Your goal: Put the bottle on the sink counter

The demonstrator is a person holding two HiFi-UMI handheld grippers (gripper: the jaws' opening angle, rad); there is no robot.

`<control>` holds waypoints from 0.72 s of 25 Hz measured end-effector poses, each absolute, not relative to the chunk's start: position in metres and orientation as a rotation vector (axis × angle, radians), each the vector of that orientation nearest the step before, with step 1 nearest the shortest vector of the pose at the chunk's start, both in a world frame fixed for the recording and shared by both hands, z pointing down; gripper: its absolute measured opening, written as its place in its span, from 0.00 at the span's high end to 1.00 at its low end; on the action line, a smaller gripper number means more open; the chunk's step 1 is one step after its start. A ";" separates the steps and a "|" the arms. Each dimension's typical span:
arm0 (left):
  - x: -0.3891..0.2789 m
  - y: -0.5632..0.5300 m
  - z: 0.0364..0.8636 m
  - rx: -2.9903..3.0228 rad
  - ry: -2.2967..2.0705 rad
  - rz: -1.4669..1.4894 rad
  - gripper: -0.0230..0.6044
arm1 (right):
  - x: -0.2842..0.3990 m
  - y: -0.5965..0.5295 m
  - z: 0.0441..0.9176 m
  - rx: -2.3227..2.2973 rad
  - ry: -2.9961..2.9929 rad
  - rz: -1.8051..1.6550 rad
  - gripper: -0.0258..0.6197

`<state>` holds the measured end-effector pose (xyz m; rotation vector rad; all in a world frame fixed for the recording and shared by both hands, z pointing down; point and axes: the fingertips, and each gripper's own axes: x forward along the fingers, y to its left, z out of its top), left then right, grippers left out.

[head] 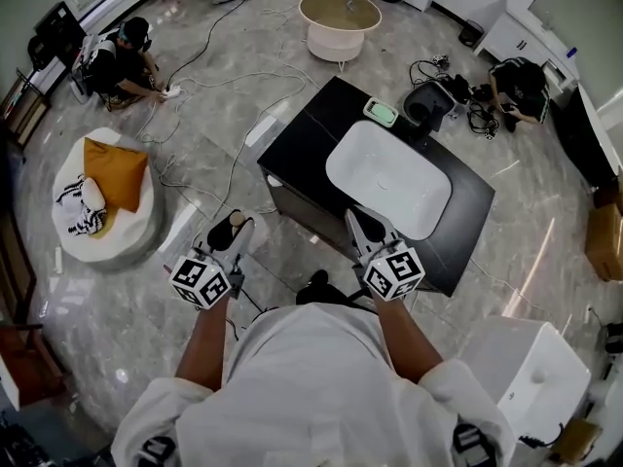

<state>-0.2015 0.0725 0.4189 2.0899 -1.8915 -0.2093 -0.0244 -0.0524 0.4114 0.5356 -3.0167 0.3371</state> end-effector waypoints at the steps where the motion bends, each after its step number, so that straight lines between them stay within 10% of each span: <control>1: -0.203 0.064 0.419 2.089 -1.892 -0.209 0.72 | -0.025 -0.060 0.412 0.535 -3.016 0.341 0.94; 18: -0.218 -0.041 0.418 2.077 -1.861 -0.189 0.72 | -0.026 -0.168 0.427 0.547 -3.015 0.402 0.94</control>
